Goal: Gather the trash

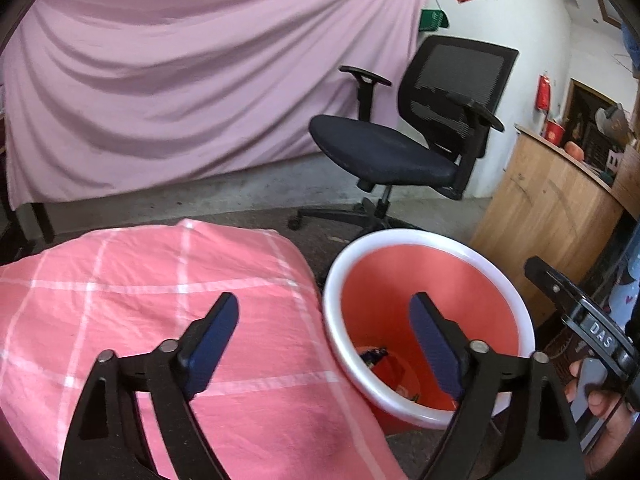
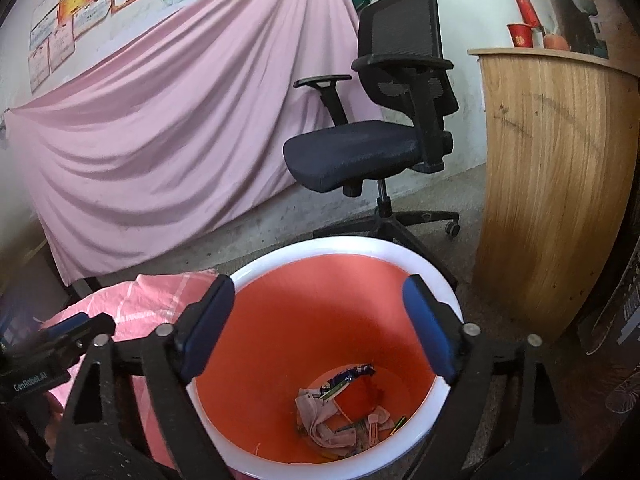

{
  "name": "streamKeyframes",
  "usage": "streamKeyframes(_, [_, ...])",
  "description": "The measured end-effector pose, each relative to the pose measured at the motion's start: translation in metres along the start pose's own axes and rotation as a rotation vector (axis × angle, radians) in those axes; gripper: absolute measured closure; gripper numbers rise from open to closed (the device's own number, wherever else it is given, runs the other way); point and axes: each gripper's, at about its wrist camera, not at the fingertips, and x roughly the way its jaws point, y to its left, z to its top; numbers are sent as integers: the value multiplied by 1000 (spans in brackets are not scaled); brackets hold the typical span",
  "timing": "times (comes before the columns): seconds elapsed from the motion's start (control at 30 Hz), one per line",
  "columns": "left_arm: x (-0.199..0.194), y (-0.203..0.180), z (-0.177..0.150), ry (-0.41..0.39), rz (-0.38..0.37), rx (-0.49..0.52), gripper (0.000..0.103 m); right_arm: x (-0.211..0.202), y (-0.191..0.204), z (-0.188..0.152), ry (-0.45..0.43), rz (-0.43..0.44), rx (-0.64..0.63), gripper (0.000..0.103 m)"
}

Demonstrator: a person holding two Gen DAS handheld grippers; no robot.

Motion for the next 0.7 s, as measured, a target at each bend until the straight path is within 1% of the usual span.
streamKeyframes(0.07, [-7, 3, 0, -29, 17, -14, 6, -3, 3, 1, -15, -5, -12, 0])
streamKeyframes(0.2, [-19, 9, 2, -89, 58, -20, 5, -8, 9, 2, -39, 2, -37, 0])
streamKeyframes(0.47, [-46, 14, 0, -197, 90, 5, 2, -20, 23, 3, -86, 29, -68, 0])
streamKeyframes(0.53, [-51, 18, -3, -212, 99, 4, 2, -23, 27, 3, -89, 37, -69, 0])
streamKeyframes(0.7, [-61, 29, -7, -221, 125, -5, 2, -31, 36, 2, -113, 51, -82, 0])
